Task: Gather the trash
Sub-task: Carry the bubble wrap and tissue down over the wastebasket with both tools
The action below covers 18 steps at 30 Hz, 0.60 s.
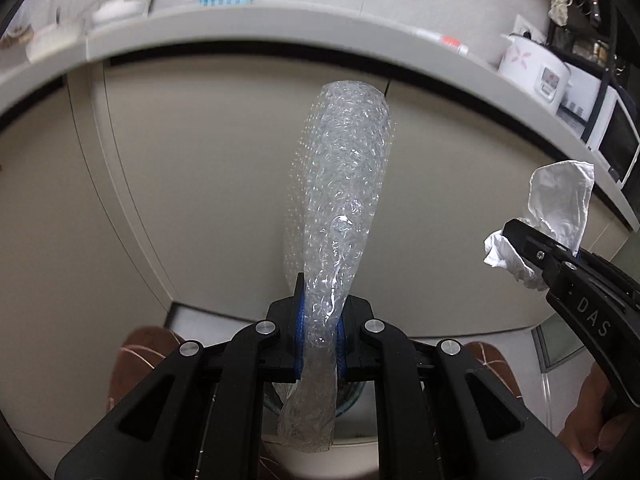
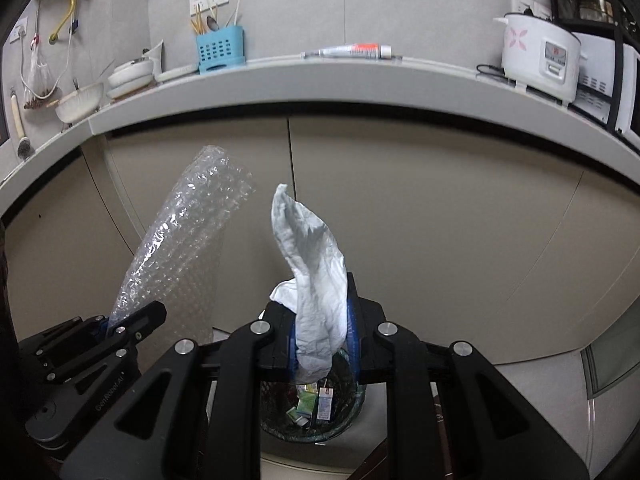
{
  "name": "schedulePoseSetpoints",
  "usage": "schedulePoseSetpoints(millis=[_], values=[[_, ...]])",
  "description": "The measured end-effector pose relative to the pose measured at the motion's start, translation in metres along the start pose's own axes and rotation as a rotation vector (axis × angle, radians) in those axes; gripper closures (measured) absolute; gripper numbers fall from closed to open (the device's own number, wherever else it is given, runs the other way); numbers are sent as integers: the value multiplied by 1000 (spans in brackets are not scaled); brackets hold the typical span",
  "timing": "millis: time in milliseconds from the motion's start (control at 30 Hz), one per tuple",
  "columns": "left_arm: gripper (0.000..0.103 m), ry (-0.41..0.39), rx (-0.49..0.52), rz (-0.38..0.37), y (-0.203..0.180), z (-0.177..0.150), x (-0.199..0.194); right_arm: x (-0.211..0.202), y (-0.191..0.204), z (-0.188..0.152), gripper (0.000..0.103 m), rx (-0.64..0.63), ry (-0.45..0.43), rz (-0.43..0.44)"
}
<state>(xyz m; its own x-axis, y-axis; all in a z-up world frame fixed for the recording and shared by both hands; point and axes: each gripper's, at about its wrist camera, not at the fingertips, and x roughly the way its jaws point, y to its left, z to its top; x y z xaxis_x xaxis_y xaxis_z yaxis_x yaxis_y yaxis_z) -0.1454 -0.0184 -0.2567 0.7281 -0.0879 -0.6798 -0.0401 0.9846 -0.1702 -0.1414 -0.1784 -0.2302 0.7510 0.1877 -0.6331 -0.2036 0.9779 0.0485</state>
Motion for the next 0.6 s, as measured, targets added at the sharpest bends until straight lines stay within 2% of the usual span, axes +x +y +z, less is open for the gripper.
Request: schedulePoseSetpoints(millis=[600], values=[[92,201,-36,19,16,-39,96,104,-11,-63,86,56,210,-14]])
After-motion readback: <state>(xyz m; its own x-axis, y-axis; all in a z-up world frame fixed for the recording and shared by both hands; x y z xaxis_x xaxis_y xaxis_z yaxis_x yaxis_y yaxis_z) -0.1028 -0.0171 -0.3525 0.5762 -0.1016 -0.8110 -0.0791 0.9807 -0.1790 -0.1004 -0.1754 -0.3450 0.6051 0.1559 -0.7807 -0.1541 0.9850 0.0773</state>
